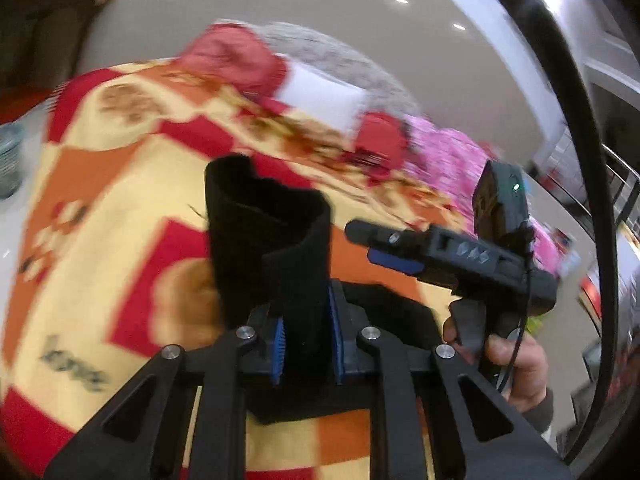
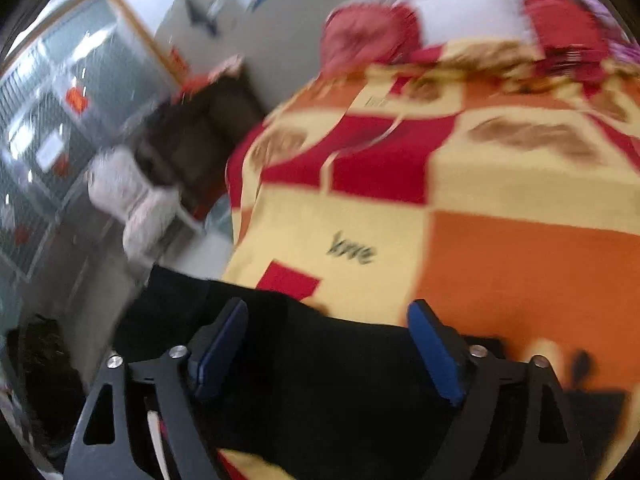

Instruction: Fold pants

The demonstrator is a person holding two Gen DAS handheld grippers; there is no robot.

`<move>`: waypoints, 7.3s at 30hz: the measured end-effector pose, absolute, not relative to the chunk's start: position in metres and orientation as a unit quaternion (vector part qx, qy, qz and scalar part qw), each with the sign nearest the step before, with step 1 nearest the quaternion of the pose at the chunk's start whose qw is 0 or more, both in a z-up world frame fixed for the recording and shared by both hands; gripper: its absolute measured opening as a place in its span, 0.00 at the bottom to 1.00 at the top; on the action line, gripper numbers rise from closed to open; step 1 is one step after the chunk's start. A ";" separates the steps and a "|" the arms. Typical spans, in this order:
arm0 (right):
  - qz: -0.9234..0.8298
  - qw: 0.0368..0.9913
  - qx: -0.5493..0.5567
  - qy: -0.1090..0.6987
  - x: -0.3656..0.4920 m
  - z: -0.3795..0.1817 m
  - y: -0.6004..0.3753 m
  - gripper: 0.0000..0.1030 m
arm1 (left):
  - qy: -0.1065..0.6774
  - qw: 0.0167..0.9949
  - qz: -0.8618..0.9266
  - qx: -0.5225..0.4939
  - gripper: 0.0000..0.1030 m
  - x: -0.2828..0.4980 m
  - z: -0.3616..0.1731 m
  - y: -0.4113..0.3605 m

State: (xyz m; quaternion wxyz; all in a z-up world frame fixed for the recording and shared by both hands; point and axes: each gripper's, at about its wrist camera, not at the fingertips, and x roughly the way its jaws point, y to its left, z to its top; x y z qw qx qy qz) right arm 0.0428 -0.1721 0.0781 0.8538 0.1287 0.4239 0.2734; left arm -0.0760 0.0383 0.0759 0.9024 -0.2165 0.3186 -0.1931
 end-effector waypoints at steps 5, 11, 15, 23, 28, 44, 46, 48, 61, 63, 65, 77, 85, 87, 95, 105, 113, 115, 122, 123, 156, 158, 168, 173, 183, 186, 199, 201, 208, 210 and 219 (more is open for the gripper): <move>0.269 0.868 0.188 0.372 0.007 0.098 -0.234 1.00 | 0.348 0.878 -0.279 -0.173 0.09 -0.066 0.060 -0.045; 0.229 0.865 0.176 0.410 0.009 0.064 -0.245 1.00 | 0.390 0.860 -0.305 -0.122 0.09 -0.066 0.043 -0.078; 0.239 0.856 0.191 0.418 0.013 0.047 -0.241 1.00 | 0.349 0.886 -0.296 -0.077 0.14 -0.095 0.073 -0.047; 0.271 0.853 0.152 0.419 0.024 0.026 -0.190 0.96 | 0.359 0.912 -0.169 -0.105 0.41 -0.071 0.048 0.025; 0.298 0.848 0.126 0.420 0.029 0.011 -0.160 0.41 | 0.397 0.894 -0.162 -0.129 0.41 -0.051 0.017 0.014; 0.226 0.898 0.153 0.345 -0.028 0.065 -0.288 0.19 | 0.361 0.884 -0.288 -0.066 0.47 -0.068 0.073 -0.091; 0.177 0.900 0.141 0.371 -0.017 0.044 -0.301 0.28 | 0.378 0.881 -0.278 -0.057 0.47 -0.059 0.065 -0.096; 0.143 0.896 0.137 0.397 -0.005 0.024 -0.308 0.39 | 0.392 0.879 -0.265 -0.062 0.47 -0.059 0.060 -0.088; 0.188 0.909 0.133 0.348 -0.025 0.075 -0.301 0.51 | 0.380 0.909 -0.173 -0.007 0.58 -0.017 0.058 -0.086; 0.183 0.900 0.120 0.378 -0.011 0.055 -0.292 0.49 | 0.397 0.902 -0.170 -0.013 0.58 -0.007 0.047 -0.091; 0.158 0.894 0.113 0.405 0.001 0.032 -0.290 0.49 | 0.414 0.894 -0.169 -0.021 0.61 0.001 0.035 -0.096; 0.110 0.913 0.042 0.390 -0.060 0.056 -0.291 0.65 | 0.391 0.903 -0.177 -0.029 0.64 -0.052 0.056 -0.079; 0.066 0.912 0.045 0.401 -0.088 0.021 -0.302 0.73 | 0.416 0.892 -0.170 -0.045 0.72 -0.067 0.022 -0.082; 0.067 0.910 0.047 0.407 -0.087 0.025 -0.304 0.73 | 0.420 0.890 -0.171 -0.039 0.72 -0.066 0.025 -0.082; 0.093 0.928 0.037 0.359 -0.099 0.070 -0.289 0.73 | 0.404 0.901 -0.157 -0.015 0.72 -0.071 0.040 -0.084; 0.126 0.918 0.035 0.373 -0.081 0.056 -0.272 0.71 | 0.387 0.912 -0.136 0.004 0.72 -0.067 0.046 -0.085; 0.102 0.909 0.039 0.402 -0.078 0.027 -0.287 0.69 | 0.400 0.906 -0.141 -0.009 0.72 -0.060 0.033 -0.091; 0.101 0.909 0.040 0.402 -0.076 0.024 -0.289 0.69 | 0.401 0.905 -0.142 -0.007 0.72 -0.059 0.032 -0.094; 0.099 0.914 0.044 0.390 -0.081 0.041 -0.292 0.69 | 0.399 0.906 -0.141 0.004 0.72 -0.061 0.036 -0.099; 0.100 0.916 0.045 0.385 -0.082 0.045 -0.293 0.69 | 0.399 0.906 -0.140 0.005 0.72 -0.061 0.035 -0.099; 0.098 0.889 0.133 0.427 -0.047 0.022 -0.320 0.82 | 0.416 0.893 -0.155 -0.066 0.78 -0.038 0.043 -0.071; 0.103 0.882 0.147 0.435 -0.040 0.015 -0.322 0.84 | 0.419 0.889 -0.162 -0.088 0.81 -0.035 0.041 -0.062; 0.145 0.888 0.157 0.408 -0.016 0.001 -0.316 0.83 | 0.456 0.856 -0.207 -0.127 0.81 -0.010 0.012 -0.076; 0.137 0.890 0.146 0.409 -0.014 0.011 -0.312 0.67 | 0.448 0.857 -0.232 -0.106 0.47 -0.010 0.025 -0.091; 0.127 0.910 0.111 0.378 0.043 0.050 -0.297 0.68 | 0.424 0.874 -0.209 -0.110 0.44 0.041 0.057 -0.079; 0.095 0.909 0.086 0.397 0.071 0.035 -0.291 0.68 | 0.456 0.868 -0.160 -0.110 0.50 0.061 0.034 -0.076; 0.143 0.912 0.036 0.383 0.017 0.050 -0.267 0.67 | 0.385 0.915 -0.110 -0.051 0.72 0.018 0.049 -0.072; 0.122 0.907 0.007 0.403 0.017 0.031 -0.258 0.67 | 0.403 0.909 -0.106 -0.032 0.73 0.024 0.037 -0.078; 0.106 0.914 0.009 0.391 0.008 0.040 -0.259 0.68 | 0.380 0.920 -0.095 -0.014 0.73 0.016 0.042 -0.084; 0.107 0.919 0.018 0.378 0.003 0.046 -0.261 0.73 | 0.365 0.927 -0.088 -0.008 0.73 0.009 0.048 -0.082; 0.088 0.921 0.037 0.376 -0.011 0.064 -0.251 0.86 | 0.316 0.946 -0.066 -0.006 0.73 -0.016 0.067 -0.067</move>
